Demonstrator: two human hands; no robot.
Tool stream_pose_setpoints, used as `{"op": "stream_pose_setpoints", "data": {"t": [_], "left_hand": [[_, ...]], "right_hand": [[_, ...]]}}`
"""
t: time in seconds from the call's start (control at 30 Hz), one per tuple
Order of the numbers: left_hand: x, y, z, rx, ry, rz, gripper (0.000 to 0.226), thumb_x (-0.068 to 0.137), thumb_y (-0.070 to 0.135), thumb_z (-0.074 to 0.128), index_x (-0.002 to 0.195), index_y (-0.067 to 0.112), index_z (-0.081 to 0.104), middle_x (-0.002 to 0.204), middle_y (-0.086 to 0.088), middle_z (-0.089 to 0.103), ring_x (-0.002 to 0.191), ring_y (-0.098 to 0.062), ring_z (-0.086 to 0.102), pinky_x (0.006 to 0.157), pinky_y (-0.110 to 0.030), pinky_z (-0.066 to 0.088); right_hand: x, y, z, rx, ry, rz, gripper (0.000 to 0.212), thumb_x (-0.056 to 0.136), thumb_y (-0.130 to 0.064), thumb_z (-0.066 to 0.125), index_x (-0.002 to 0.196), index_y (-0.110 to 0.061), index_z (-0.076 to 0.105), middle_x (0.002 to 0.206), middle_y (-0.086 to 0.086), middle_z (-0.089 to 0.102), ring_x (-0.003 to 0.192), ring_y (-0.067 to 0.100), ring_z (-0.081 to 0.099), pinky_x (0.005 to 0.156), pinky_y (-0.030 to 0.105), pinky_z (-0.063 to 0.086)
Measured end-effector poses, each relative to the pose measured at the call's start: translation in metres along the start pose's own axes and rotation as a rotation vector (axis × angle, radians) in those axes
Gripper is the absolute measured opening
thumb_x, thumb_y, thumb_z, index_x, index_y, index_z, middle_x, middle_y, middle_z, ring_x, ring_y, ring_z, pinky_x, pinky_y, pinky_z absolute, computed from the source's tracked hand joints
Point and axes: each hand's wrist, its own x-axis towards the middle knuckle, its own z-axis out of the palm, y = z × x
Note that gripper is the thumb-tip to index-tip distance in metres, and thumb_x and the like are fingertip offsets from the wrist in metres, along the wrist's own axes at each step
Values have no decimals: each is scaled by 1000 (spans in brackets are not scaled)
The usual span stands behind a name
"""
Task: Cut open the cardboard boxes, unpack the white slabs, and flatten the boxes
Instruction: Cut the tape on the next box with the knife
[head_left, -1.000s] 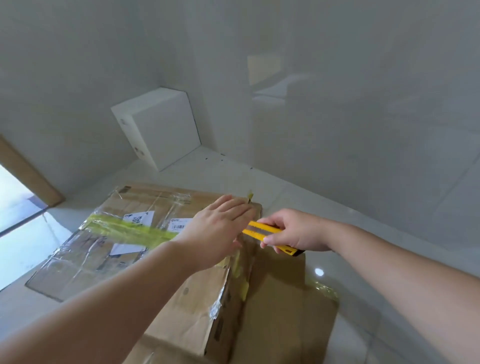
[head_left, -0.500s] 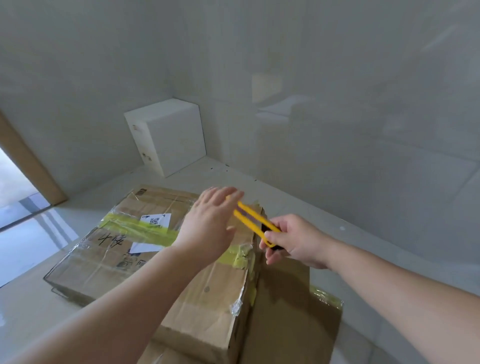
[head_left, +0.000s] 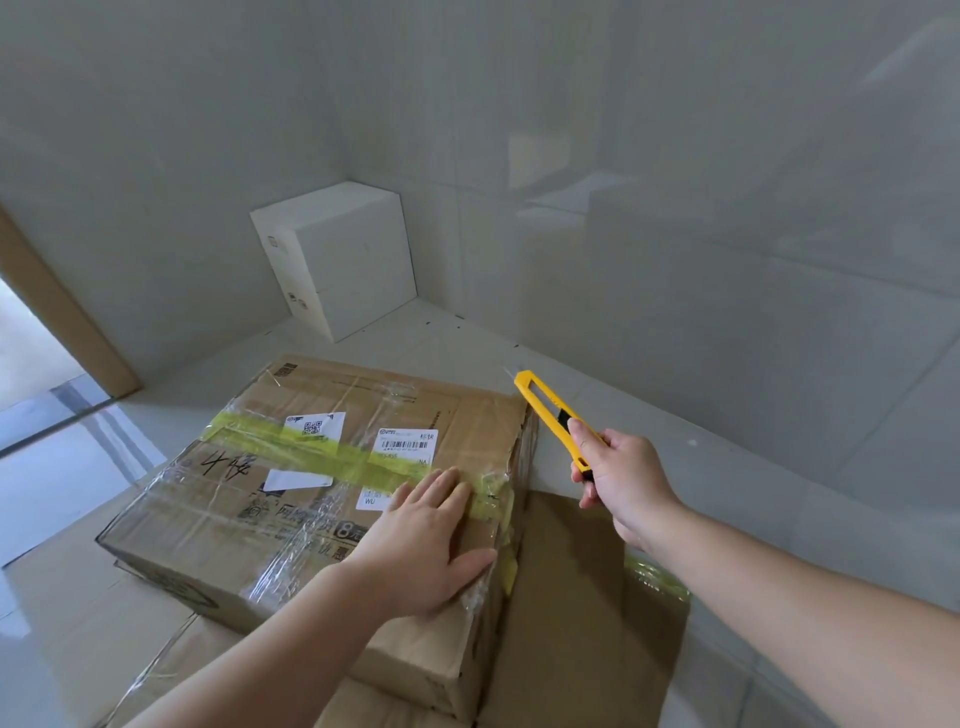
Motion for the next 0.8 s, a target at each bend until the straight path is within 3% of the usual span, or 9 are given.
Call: {"op": "stream_pose_setpoints", "data": {"t": [0.13,0.23,0.5,0.8], "left_hand": [[0,6,6,4,36,-23,91,80,78,25,151,22,13,159,3,5,145,-13,-4,118,-41,-3],[-2,9,11,35,81,-3,95,77,81,22,151,22,13,159,4,6,145,-12,-3,118,-41,-5],[-13,7,19,2,141,16,89,80,79,10,150,25,15,159,8,5,144,-7,-6,119,-35,-6],[-19,5,20,-55,155,-16,78,86,71,9,151,27,13,159,9,4,144,-5,-9,118,-34,-7]], "right_hand": [[2,11,-7,38,-124,100,19,99,-23,52,95,-6,60,77,10,70,55,17,63,53,31,55],[4,12,-12,-2,-176,94,15,101,-15,44,101,-19,59,87,10,69,57,16,60,49,26,48],[7,22,-9,5,-97,102,22,100,-21,46,115,-13,60,71,9,50,46,14,41,37,21,31],[6,15,-4,21,-115,134,19,101,-18,46,118,-17,54,71,10,49,43,12,41,35,18,30]]}}
